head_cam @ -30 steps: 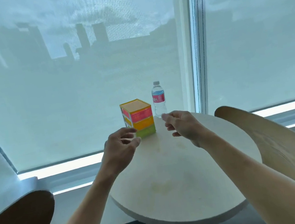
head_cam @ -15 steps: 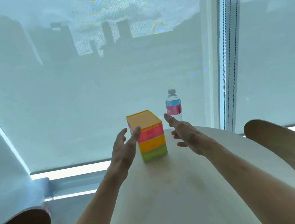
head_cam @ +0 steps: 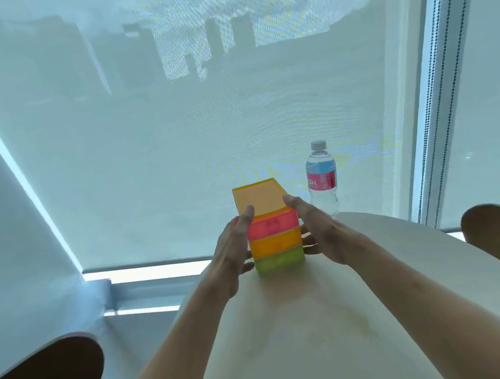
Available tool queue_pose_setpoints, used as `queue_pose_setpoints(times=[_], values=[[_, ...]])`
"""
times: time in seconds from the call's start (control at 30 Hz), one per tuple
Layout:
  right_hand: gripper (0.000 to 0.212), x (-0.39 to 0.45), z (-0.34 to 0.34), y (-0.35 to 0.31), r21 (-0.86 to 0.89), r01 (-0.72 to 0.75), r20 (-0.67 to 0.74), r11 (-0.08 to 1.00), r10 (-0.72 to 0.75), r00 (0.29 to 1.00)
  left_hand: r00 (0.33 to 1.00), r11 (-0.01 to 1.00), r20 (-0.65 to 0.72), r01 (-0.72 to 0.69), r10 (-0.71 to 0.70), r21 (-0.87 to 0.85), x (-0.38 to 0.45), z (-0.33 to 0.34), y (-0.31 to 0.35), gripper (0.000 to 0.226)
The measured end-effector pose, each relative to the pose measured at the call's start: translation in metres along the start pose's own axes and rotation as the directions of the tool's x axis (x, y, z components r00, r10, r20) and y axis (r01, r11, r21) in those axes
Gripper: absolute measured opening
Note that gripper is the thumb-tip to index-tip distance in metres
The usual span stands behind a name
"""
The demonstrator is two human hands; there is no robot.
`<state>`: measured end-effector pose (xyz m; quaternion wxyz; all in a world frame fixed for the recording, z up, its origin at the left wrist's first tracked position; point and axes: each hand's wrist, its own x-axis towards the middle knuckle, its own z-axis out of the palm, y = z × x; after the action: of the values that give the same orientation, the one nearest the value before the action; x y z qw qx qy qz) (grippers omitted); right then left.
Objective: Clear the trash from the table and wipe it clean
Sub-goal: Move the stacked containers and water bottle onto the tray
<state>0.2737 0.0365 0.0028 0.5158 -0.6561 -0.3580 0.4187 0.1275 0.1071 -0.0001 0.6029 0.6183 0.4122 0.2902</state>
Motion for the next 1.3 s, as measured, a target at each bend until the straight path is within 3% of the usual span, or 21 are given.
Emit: queue_pose_setpoints(times=[0.23, 0.53, 0.87, 1.13, 1.3], values=[[0.041, -0.008, 0.013, -0.004, 0.003, 0.034, 0.027, 0.999, -0.034, 0.999, 0.999, 1.0, -0.033, -0.025, 0.025, -0.018, -0.013, -0.008, 0.0, 0.05], [0.045, -0.049, 0.065, -0.02, -0.023, 0.096, 0.118, 0.995, -0.092, 0.989, 0.993, 0.997, -0.089, -0.075, 0.073, -0.021, -0.065, -0.064, 0.0, 0.047], [0.045, -0.1, 0.163, -0.036, -0.026, 0.152, 0.259, 0.988, -0.14, 0.956, 0.975, 0.995, -0.199, -0.1, 0.097, -0.006, -0.147, -0.154, -0.005, 0.052], [0.042, -0.147, 0.26, -0.024, -0.047, 0.13, 0.403, 0.99, -0.1, 0.91, 0.949, 0.995, -0.307, -0.09, 0.076, -0.032, -0.224, -0.234, -0.049, 0.049], [0.038, -0.169, 0.316, -0.001, -0.053, 0.091, 0.478, 0.994, -0.055, 0.877, 0.931, 0.995, -0.363, -0.065, 0.036, -0.069, -0.271, -0.274, -0.086, 0.064]])
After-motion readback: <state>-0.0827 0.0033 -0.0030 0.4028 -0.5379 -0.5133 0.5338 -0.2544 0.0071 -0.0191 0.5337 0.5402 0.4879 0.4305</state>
